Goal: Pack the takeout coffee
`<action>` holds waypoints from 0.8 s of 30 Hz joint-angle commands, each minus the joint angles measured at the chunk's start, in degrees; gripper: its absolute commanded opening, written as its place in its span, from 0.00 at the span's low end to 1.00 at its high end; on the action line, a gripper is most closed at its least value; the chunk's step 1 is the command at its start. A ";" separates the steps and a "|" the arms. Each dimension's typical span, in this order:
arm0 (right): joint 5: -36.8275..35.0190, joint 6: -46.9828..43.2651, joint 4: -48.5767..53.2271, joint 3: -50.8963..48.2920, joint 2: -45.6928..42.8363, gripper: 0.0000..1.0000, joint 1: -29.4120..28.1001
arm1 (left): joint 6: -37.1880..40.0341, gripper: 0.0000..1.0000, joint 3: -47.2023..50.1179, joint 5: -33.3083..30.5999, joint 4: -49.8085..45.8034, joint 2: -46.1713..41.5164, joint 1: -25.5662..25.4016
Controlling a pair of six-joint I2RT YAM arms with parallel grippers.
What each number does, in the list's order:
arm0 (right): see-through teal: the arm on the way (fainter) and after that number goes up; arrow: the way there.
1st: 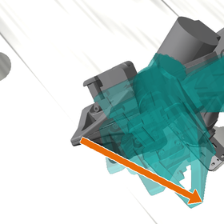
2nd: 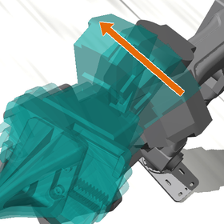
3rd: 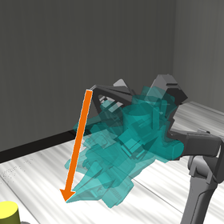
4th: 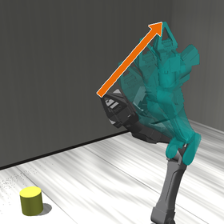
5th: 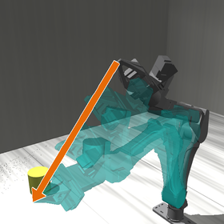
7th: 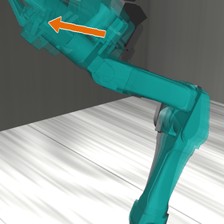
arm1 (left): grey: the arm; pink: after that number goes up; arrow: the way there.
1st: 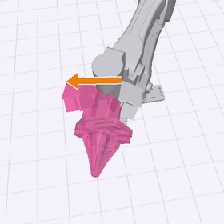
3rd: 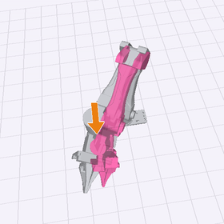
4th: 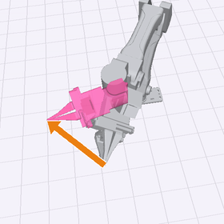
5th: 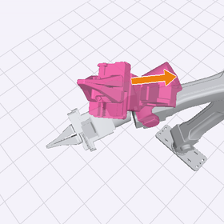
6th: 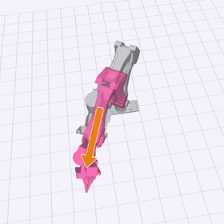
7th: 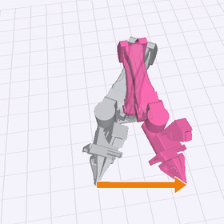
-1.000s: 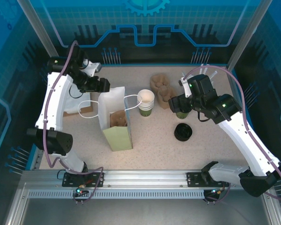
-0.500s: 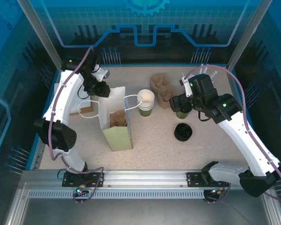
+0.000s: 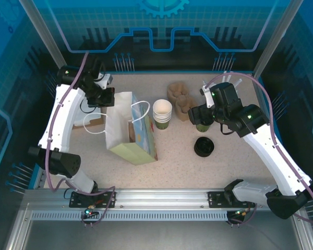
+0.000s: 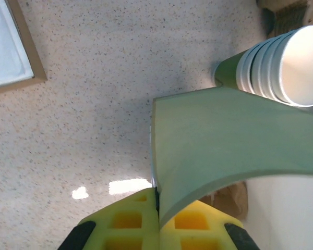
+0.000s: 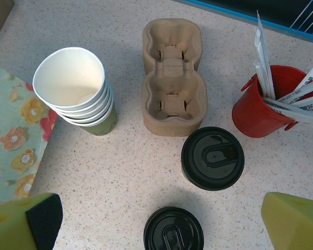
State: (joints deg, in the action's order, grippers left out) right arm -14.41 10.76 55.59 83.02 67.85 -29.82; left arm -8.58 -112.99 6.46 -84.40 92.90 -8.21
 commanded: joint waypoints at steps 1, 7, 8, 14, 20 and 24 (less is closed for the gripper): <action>1.02 1.11 -0.93 -0.12 0.08 1.00 0.82 | -8.26 0.01 1.28 1.95 -1.33 -2.01 -0.32; 1.57 1.42 -1.26 -0.60 0.62 1.00 0.82 | -11.51 0.04 3.90 -1.48 -1.59 -0.62 -0.32; 1.75 1.45 -1.48 -0.71 0.69 1.00 0.82 | -11.89 0.06 4.91 -1.24 -0.80 -0.49 -0.32; 2.18 0.49 -0.21 -0.15 1.58 1.00 0.82 | -8.74 0.51 3.88 -0.22 -0.33 0.86 -0.32; -0.38 -1.01 5.05 3.19 3.15 1.00 0.84 | 2.03 0.70 -1.35 1.84 -4.15 1.80 -0.32; -0.82 -1.03 7.23 3.75 3.25 1.00 1.77 | 8.20 0.74 -1.27 3.82 -4.64 3.50 -0.32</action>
State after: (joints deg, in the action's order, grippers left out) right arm -14.09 10.41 59.66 84.82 71.13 -29.61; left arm -7.44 -113.12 7.27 -86.21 94.83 -8.21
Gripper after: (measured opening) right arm 0.999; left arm 0.735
